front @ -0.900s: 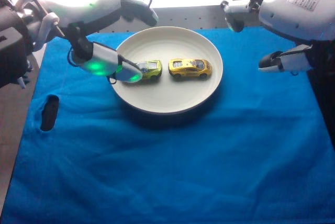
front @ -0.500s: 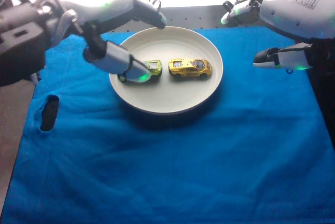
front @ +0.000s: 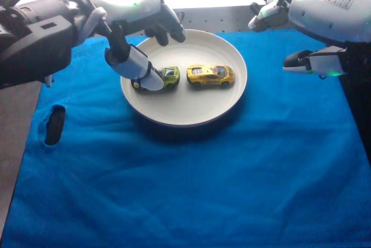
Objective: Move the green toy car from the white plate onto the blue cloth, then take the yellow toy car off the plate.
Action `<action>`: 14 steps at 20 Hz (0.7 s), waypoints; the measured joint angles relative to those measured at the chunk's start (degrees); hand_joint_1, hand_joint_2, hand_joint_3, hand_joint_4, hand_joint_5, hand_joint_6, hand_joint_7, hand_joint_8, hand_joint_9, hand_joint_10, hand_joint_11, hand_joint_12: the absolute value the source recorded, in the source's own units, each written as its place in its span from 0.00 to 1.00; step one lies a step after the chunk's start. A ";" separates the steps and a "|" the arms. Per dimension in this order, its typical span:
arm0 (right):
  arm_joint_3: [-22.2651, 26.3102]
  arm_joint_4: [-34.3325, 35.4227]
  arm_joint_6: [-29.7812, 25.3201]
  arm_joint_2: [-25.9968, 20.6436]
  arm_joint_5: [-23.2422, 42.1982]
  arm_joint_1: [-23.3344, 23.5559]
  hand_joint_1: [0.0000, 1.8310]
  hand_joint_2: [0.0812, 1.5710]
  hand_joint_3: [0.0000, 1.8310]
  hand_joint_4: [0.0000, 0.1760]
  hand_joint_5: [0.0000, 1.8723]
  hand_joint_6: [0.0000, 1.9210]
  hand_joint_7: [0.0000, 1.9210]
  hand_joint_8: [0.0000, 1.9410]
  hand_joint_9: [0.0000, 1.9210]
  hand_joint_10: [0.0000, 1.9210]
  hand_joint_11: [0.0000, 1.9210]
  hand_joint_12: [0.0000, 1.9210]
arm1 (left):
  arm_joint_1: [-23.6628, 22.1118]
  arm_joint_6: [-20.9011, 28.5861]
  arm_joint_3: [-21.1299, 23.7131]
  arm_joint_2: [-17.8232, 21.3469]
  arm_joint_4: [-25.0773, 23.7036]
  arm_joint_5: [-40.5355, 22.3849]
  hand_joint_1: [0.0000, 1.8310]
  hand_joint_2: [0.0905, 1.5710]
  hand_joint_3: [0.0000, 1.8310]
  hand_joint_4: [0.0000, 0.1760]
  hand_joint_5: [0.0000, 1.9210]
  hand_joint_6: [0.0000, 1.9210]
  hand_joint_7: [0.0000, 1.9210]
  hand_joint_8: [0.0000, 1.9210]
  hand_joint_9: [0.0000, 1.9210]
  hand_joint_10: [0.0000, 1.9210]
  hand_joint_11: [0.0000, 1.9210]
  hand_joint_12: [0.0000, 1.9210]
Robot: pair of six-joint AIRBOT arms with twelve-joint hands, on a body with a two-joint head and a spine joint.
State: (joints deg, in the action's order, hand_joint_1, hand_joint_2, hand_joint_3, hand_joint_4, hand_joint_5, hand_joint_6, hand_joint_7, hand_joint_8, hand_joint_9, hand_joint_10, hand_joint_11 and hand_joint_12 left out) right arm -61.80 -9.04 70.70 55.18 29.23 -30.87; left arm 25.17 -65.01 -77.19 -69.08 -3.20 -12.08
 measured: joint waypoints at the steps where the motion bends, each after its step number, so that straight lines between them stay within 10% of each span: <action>1: 0.00 0.00 0.00 0.00 0.02 0.00 0.57 0.61 0.00 0.00 0.42 0.01 0.40 0.22 0.26 0.59 0.11 0.99 | -0.02 -0.02 -0.26 -0.37 0.15 0.39 0.59 0.54 0.00 0.00 0.37 0.00 0.31 0.49 0.26 0.72 0.22 0.98; 8: 0.00 0.26 -0.02 0.00 0.02 0.00 0.59 0.61 0.00 0.00 0.42 0.00 0.42 0.17 0.28 0.54 0.16 0.91 | 0.26 -0.09 -2.49 -2.21 1.95 1.77 0.58 0.57 0.00 0.00 0.38 0.00 0.32 0.35 0.25 0.60 0.16 0.90; 10: -0.02 0.24 -0.02 0.00 0.02 0.00 0.59 0.61 0.00 0.00 0.43 0.00 0.44 0.14 0.30 0.52 0.19 0.87 | 0.50 -2.14 -2.97 -2.75 4.11 1.99 0.58 0.57 0.00 0.00 0.38 0.00 0.33 0.61 0.31 0.80 0.30 1.00; 14: -0.02 0.35 0.00 0.00 0.00 0.00 0.60 0.61 0.00 0.00 0.42 0.00 0.44 0.11 0.31 0.51 0.20 0.87 | 1.60 -4.42 -3.39 -3.32 7.37 2.99 0.57 0.58 0.00 0.00 0.38 0.00 0.24 0.55 0.18 0.77 0.17 0.99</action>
State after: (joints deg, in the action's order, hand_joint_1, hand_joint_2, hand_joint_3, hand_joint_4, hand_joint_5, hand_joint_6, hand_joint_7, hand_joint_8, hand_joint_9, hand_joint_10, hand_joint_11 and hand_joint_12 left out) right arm -61.82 -8.69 70.70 55.18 29.23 -30.87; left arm 26.76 -69.43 -80.58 -72.40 4.16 -9.08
